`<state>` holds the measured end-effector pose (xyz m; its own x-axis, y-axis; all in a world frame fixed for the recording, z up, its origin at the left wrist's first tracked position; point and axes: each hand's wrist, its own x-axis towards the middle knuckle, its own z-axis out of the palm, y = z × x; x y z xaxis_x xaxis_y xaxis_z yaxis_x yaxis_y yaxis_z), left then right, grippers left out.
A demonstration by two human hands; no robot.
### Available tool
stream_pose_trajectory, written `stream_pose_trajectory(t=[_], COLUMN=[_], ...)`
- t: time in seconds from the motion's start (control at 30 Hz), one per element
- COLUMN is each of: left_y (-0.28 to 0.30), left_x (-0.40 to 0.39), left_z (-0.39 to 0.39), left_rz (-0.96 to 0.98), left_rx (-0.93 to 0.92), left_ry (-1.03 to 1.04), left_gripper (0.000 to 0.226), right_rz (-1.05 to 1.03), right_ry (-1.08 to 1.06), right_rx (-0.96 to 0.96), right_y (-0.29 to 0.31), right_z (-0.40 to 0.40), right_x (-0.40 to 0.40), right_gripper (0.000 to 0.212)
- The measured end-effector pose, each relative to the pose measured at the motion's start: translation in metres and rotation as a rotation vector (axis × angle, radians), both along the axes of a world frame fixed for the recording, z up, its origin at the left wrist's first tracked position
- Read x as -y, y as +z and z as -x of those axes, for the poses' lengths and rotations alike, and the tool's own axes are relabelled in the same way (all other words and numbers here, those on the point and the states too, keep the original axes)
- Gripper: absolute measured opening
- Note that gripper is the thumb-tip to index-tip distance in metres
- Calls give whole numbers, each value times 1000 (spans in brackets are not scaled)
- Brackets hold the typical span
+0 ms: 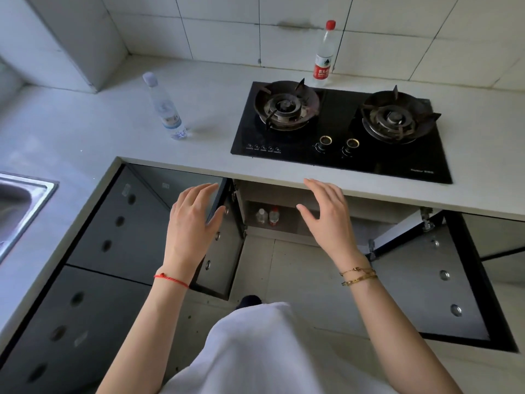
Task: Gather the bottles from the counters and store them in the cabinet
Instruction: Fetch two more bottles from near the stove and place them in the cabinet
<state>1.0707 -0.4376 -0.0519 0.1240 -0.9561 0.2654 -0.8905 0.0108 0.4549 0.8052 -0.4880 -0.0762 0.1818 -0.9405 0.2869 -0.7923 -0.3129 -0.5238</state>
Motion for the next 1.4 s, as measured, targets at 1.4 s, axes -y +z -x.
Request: stream_pose_trajectory(t=[1.4], left_y=[6], left_x=[378], left_z=[-225], left_rz=[-56], left_rx=[-111], left_ry=[317], left_gripper=[34], right_rz=[-18], right_ry=[340], right_rx=[-37], right_y=[29], right_z=[-236], right_x=[414], right_gripper=[51])
